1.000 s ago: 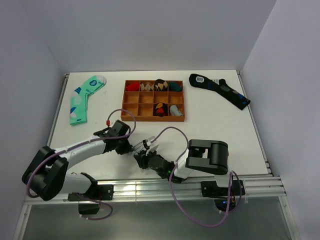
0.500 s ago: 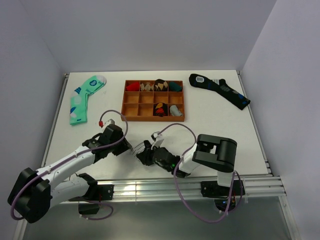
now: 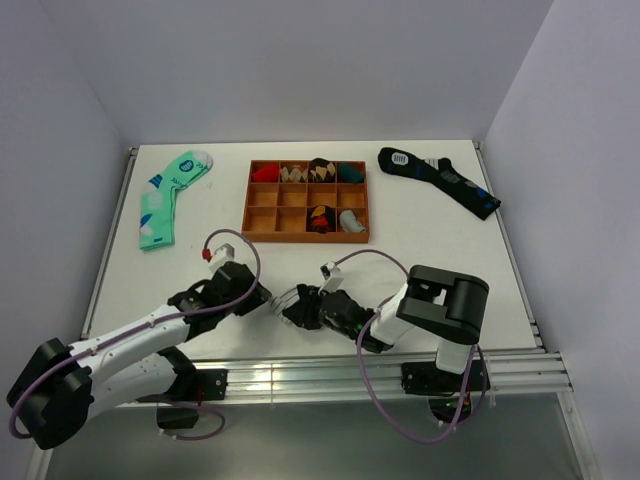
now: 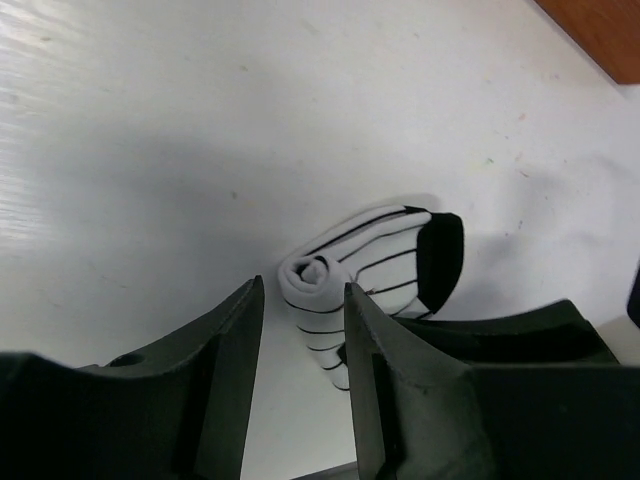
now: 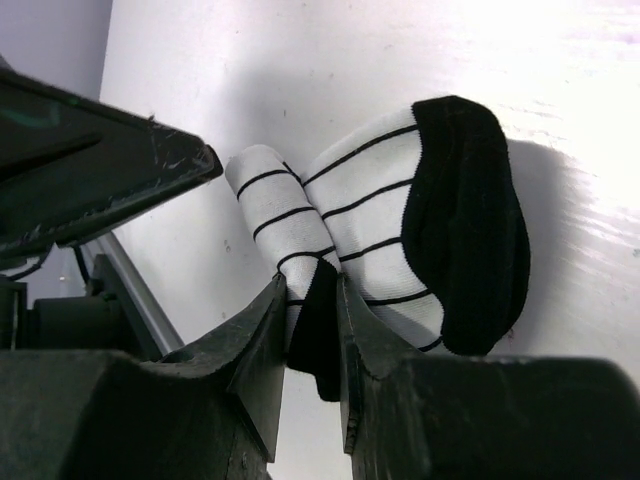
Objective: Roll the socks
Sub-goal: Roll the sock at the center of the board.
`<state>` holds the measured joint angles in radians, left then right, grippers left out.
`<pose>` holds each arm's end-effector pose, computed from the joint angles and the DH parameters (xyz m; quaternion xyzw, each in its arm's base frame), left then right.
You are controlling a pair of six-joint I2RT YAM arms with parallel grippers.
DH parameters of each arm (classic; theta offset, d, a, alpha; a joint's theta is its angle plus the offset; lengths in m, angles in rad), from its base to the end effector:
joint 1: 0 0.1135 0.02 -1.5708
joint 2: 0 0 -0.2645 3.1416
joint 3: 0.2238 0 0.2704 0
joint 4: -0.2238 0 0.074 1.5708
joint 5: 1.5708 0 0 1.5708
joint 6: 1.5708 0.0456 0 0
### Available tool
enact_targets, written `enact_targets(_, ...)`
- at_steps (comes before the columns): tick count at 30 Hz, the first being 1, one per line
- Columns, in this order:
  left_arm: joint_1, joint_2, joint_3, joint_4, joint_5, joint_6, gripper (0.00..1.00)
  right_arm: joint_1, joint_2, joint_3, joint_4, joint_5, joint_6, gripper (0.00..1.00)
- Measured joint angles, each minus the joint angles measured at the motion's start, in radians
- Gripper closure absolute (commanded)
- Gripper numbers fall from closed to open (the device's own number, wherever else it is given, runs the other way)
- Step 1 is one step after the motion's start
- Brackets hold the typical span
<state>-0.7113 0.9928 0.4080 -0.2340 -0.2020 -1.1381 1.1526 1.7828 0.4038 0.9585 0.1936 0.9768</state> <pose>0.1647 -0.1299 0.1529 -0.2322 0.8966 -0.2352 0.2948 0.1271 0.2644 0.0762 -0.0209 0.8366 0.4342 0.3334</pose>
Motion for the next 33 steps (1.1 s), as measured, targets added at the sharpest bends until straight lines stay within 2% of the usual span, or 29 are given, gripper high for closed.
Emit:
enact_targets(5,-0.089,0.013,0.000,0.050,-0.040,-0.009,0.55,-0.021,0.000,-0.046,0.055,-0.037,0.057,1.00)
enact_targets(27,-0.201,0.245,0.016,0.196,-0.119,-0.036,0.56,-0.062,0.080,-0.116,0.252,-0.106,0.175,1.00)
enact_targets(33,-0.228,0.318,0.074,0.184,-0.148,-0.033,0.61,-0.065,0.098,-0.127,0.293,-0.109,0.184,1.00)
